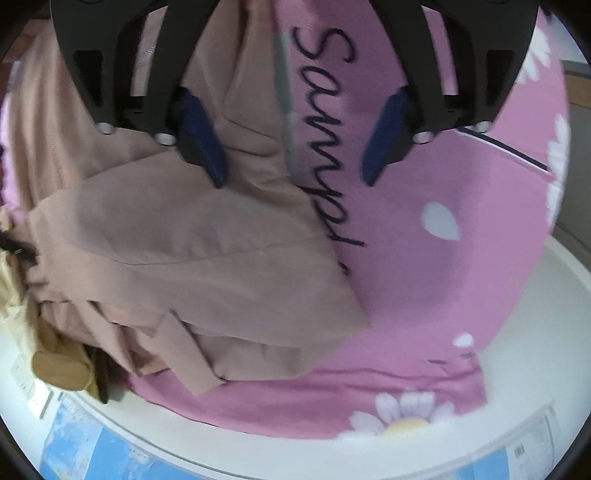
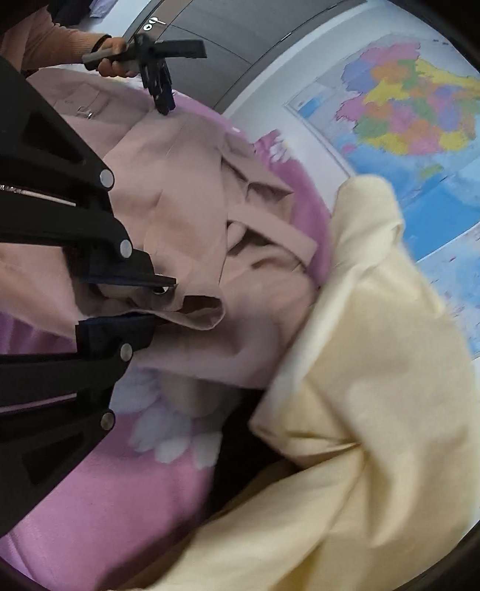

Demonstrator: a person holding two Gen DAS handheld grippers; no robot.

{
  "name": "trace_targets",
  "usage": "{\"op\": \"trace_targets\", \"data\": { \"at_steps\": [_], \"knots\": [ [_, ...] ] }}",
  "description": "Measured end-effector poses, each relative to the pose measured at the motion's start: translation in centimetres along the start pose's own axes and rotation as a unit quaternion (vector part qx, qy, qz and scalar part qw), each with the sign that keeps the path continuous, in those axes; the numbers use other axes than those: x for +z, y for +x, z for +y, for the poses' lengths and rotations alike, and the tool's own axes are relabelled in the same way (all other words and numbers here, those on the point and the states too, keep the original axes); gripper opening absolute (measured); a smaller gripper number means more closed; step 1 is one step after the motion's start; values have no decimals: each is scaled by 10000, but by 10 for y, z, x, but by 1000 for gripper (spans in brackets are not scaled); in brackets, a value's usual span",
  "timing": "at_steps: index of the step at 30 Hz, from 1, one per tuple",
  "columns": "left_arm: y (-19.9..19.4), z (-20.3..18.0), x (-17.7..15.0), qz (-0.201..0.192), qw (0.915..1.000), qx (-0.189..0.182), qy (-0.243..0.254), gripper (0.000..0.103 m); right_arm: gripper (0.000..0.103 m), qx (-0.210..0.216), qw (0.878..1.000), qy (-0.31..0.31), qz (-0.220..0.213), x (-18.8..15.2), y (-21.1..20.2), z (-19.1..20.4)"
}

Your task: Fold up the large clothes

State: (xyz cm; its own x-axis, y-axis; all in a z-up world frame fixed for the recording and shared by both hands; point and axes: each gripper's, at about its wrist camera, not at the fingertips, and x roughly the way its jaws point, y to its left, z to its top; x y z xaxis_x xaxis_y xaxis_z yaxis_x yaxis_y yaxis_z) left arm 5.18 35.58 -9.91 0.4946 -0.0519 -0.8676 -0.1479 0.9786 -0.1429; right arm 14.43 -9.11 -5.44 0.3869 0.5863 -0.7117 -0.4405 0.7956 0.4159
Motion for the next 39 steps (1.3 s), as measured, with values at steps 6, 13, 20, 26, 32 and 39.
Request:
{"op": "trace_targets", "data": {
  "at_steps": [6, 13, 20, 26, 32, 39],
  "knots": [
    [6, -11, 1, 12, 9998, 179, 68, 73, 4, 146, 9984, 225, -496, 13, -14, -2],
    [-10, -10, -12, 20, 10000, -56, 50, 79, 17, -571, 9982, 133, -120, -2, -3, -5],
    [-37, 0, -60, 211, 9963, -821, -138, 80, 70, -209, 9995, -180, -129, -41, -57, 14],
    [-58, 3, -108, 251, 9905, -1330, -229, 84, 76, 115, 9974, -374, 603, -102, -73, 30],
    [-72, -6, -140, 382, 9836, -1758, -153, 91, 76, 460, 9957, 3, 800, -152, -85, 23],
    [-76, -29, -162, 466, 9708, -2353, 73, 97, 80, 1059, 9915, -2, 758, -176, -85, 43]
  ]
}}
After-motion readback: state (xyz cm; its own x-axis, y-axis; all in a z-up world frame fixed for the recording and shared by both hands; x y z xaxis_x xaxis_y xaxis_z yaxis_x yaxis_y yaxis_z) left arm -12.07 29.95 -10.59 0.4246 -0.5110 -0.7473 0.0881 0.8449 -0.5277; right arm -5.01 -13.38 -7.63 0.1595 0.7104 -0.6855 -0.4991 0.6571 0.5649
